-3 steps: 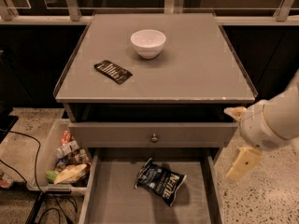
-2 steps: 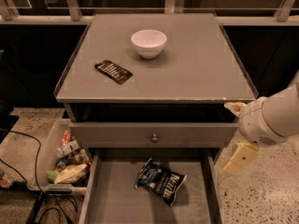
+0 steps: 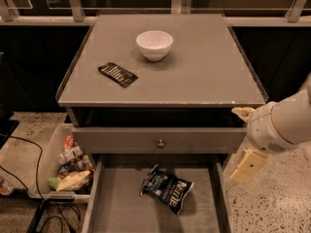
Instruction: Pick blue chip bag from middle drawer and place on counter
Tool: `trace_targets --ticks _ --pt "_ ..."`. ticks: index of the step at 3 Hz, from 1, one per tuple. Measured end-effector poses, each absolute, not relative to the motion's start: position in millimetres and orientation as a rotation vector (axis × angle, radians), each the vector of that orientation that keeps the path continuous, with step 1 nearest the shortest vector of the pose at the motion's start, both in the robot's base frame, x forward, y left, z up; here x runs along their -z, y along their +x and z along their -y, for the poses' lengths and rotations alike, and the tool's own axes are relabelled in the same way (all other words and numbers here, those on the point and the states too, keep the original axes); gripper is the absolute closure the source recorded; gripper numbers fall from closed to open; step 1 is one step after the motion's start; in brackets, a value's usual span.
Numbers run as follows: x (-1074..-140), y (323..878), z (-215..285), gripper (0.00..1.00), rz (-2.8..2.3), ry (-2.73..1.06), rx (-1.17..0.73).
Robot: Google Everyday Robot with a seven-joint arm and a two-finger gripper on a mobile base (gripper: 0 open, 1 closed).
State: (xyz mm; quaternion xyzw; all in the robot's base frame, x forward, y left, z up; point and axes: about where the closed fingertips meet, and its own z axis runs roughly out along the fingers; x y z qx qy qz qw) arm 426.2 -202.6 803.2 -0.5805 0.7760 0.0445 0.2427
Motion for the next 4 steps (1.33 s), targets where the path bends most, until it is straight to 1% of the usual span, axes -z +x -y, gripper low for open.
trace_targets --ticks 1,2,3,4 --pt "-780.4 426.1 189.1 0.00 -2.092 -1.579 -0.153" --pt "-719.5 427.6 180.5 0.00 -2.048 -1.543 -0.216" --pt "-657.6 438.7 181.9 0.00 -2.021 -1.486 -0.245" --pt "-585.1 450.9 178.6 0.00 -2.061 -1.408 -0.332"
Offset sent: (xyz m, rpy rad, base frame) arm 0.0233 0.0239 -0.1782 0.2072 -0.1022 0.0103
